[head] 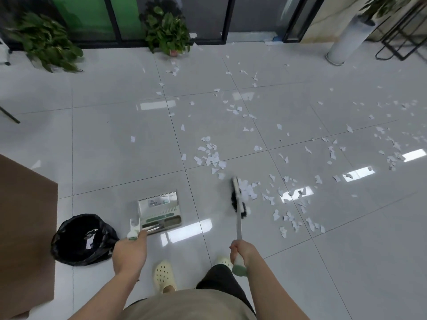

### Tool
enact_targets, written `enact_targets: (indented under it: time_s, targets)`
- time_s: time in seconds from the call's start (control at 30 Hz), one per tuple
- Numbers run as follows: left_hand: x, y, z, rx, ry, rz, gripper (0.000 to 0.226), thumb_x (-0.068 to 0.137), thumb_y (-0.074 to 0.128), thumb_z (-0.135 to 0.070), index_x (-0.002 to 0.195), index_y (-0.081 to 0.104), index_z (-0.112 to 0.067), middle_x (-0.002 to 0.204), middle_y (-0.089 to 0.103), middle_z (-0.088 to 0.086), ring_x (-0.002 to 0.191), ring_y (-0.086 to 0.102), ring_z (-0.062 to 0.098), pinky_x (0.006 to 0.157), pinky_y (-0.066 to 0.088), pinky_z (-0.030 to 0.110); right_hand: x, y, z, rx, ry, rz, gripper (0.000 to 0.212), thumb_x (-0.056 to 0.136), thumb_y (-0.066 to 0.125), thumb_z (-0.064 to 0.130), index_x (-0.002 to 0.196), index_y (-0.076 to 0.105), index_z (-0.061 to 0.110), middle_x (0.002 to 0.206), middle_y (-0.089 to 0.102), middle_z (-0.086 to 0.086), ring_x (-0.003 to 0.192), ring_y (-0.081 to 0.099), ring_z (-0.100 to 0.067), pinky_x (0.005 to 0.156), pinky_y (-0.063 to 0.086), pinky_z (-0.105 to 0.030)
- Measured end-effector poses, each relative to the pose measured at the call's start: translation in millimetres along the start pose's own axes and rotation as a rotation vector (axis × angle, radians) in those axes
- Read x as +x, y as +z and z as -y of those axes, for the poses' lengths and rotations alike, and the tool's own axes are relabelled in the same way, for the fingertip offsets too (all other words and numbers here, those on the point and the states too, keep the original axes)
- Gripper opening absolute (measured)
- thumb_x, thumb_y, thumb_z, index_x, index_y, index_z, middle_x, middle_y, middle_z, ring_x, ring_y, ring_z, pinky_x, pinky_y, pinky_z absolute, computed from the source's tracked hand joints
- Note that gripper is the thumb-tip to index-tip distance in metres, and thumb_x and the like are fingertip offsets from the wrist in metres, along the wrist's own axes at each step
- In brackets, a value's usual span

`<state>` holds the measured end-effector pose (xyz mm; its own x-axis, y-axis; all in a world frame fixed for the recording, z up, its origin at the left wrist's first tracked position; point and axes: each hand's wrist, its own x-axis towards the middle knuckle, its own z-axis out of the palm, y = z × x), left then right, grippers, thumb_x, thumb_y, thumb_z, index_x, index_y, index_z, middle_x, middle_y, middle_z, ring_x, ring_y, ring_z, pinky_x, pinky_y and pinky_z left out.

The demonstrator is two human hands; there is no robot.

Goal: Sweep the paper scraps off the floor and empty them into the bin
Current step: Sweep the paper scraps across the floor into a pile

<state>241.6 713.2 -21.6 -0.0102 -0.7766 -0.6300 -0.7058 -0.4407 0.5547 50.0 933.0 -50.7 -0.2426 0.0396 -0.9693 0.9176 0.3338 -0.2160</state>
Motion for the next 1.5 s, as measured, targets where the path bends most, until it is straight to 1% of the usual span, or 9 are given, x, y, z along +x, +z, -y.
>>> enact_targets:
  time_s: [0.17, 0.5, 0.73, 0.9, 1.03, 1.17, 1.3, 1.4, 1.5]
  targets:
    - [4.0, 25.4, -24.4, -0.022, 0.010, -0.032, 0.041, 0.096, 0.067, -0.030, 0.073, 0.062, 0.004, 0.067, 0.063, 0.019, 0.062, 0.059, 0.034, 0.055, 0.041, 0.032, 16.2, 5.1, 35.9, 0.053, -0.074, -0.040, 0.022, 0.083, 0.047, -0.006, 0.104, 0.052, -0.003, 0.062, 0.046, -0.011, 0.037, 0.043, -0.017, 0.037, 0.040, -0.023]
    - [-2.0, 109.3, -108.8, -0.046, -0.007, -0.089, 0.039, 0.094, 0.070, -0.030, 0.072, 0.066, 0.002, 0.066, 0.064, 0.015, 0.066, 0.065, 0.039, 0.058, 0.048, 0.037, 5.6, 35.0, 170.2, -0.081, -0.141, 0.269, 0.004, 0.089, 0.056, 0.003, 0.088, 0.052, 0.004, 0.047, 0.044, -0.006, 0.038, 0.039, -0.017, 0.040, 0.035, -0.022]
    - [2.2, 127.8, -132.7, -0.051, -0.027, -0.190, 0.038, 0.094, 0.070, -0.031, 0.074, 0.069, 0.001, 0.070, 0.068, 0.018, 0.067, 0.066, 0.041, 0.067, 0.056, 0.048, 17.3, 63.5, 226.0, 0.162, 0.189, 0.594, 0.014, 0.090, 0.053, -0.003, 0.082, 0.049, 0.008, 0.052, 0.040, 0.002, 0.034, 0.040, -0.007, 0.030, 0.036, -0.017]
    - [3.4, 137.8, -141.9, -0.003, -0.026, -0.218, 0.046, 0.093, 0.069, -0.035, 0.066, 0.063, 0.001, 0.064, 0.065, 0.018, 0.066, 0.064, 0.039, 0.062, 0.051, 0.041, 44.1, 48.4, 252.5, 0.307, 0.273, 0.695, 0.012, 0.090, 0.055, -0.002, 0.086, 0.049, 0.008, 0.052, 0.041, 0.002, 0.034, 0.044, -0.006, 0.032, 0.041, -0.016]
    - [0.4, 144.0, -141.9, 0.071, -0.022, -0.179, 0.053, 0.094, 0.068, -0.038, 0.057, 0.059, -0.002, 0.057, 0.062, 0.014, 0.061, 0.061, 0.035, 0.055, 0.042, 0.034, 65.5, 17.5, 274.3, 0.332, 0.221, 0.559, 0.018, 0.091, 0.049, 0.000, 0.077, 0.045, 0.010, 0.048, 0.041, 0.001, 0.031, 0.043, -0.008, 0.029, 0.040, -0.017]
    - [13.4, 143.0, -148.6, 0.040, -0.090, -0.197, 0.053, 0.093, 0.069, -0.038, 0.055, 0.059, -0.003, 0.056, 0.063, 0.014, 0.060, 0.063, 0.036, 0.060, 0.051, 0.038, 78.4, -8.9, 280.3, 0.180, 0.093, 0.277, 0.027, 0.095, 0.048, 0.006, 0.069, 0.044, 0.012, 0.043, 0.041, 0.003, 0.027, 0.039, -0.009, 0.028, 0.035, -0.015]
    - [35.0, 141.6, -174.0, 0.023, -0.018, -0.147, 0.051, 0.095, 0.068, -0.033, 0.058, 0.058, -0.001, 0.053, 0.059, 0.011, 0.055, 0.057, 0.033, 0.055, 0.042, 0.035, 77.9, 4.9, 297.4, -0.028, -0.049, 0.025, 0.009, 0.085, 0.053, -0.001, 0.077, 0.052, 0.003, 0.049, 0.046, -0.008, 0.033, 0.041, -0.017, 0.036, 0.039, -0.021]
    - [55.8, 136.3, -197.8, 0.014, 0.052, -0.108, 0.049, 0.098, 0.065, -0.030, 0.062, 0.058, 0.002, 0.055, 0.056, 0.012, 0.054, 0.051, 0.028, 0.054, 0.037, 0.034, 62.0, 33.3, 308.1, -0.029, -0.083, 0.020, 0.011, 0.079, 0.055, 0.000, 0.090, 0.054, 0.000, 0.055, 0.051, -0.011, 0.042, 0.045, -0.022, 0.045, 0.041, -0.027]
    - [76.5, 126.1, -222.0, 0.021, 0.096, -0.092, 0.049, 0.098, 0.064, -0.029, 0.069, 0.060, 0.009, 0.059, 0.056, 0.014, 0.055, 0.050, 0.026, 0.052, 0.034, 0.031, 38.4, 58.1, 314.9, 0.048, -0.118, 0.096, 0.012, 0.089, 0.059, 0.001, 0.085, 0.049, 0.007, 0.048, 0.042, -0.006, 0.038, 0.041, -0.018, 0.041, 0.041, -0.025]
